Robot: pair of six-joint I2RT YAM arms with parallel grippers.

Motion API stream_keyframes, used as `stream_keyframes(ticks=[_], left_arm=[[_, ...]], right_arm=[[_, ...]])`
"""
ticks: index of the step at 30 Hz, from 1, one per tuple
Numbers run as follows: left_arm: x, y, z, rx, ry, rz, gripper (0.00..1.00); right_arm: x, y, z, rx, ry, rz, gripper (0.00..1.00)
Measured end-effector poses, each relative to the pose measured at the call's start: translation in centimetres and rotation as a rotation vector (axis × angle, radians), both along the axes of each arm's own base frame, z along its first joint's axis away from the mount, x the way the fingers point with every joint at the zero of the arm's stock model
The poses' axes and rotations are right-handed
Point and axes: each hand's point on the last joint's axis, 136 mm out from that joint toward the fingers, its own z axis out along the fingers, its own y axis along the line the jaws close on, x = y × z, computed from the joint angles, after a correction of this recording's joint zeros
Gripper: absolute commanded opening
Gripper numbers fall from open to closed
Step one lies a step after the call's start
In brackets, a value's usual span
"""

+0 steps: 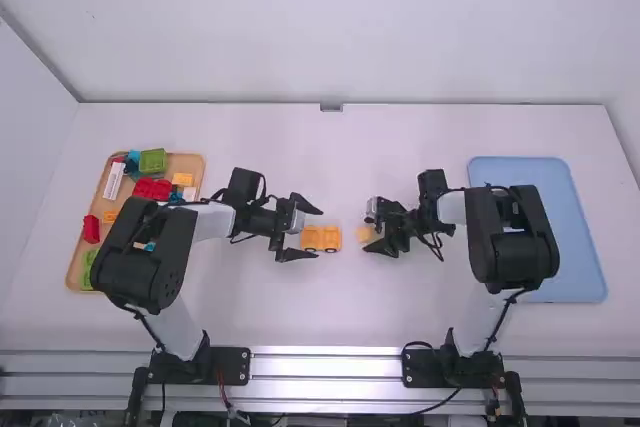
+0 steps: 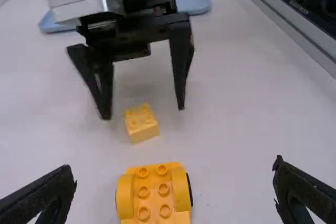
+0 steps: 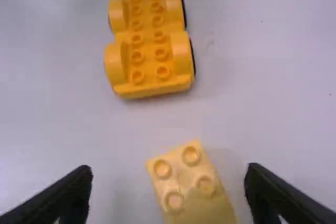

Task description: Assemble lego blocks to make yellow taxi

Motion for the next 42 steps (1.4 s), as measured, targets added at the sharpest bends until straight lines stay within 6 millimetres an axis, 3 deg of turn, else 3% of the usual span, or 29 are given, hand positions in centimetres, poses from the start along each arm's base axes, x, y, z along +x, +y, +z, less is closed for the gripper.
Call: stream_keyframes(ticks=[9,11,14,17,26,31,37,42], left_arm=[[0.0,0.0,0.0,-0.001,0.001,-0.001,0.99],[-0.1,0.0,0.1,-0.004,0.002,-0.002,0.99],[-0.1,0.0,0.0,-0.002,0.009,-0.002,0.99],[-0.3,0.0,-0.1,0.001,0.024,-0.002,0.99],[0.6,0.4,-1.2,0.057,-0.029,0.036,0.99],[1.3,0.6,-3.7,0.088,-0.021,0.070,0.99],[1.5,0.3,-6.8,0.100,-0.017,0.078,0.99],[1.1,0.0,-8.7,0.104,0.060,0.077,0.99]], right_arm=[[0.5,-0.6,-1.4,0.023,-0.133,0.084,0.64],[0.5,-0.4,-1.5,0.022,-0.146,0.097,0.59],[0.4,0.2,-1.6,0.013,-0.172,0.126,0.37],[0.3,0.4,-1.6,0.012,-0.174,0.136,0.30],[0.6,-0.5,-0.9,0.044,-0.101,0.073,0.29],[-0.2,-0.6,1.6,0.093,0.017,0.064,0.25],[-0.3,1.8,5.4,0.107,-0.103,0.176,0.24],[-0.4,3.6,5.4,0.078,-0.130,0.213,0.24]])
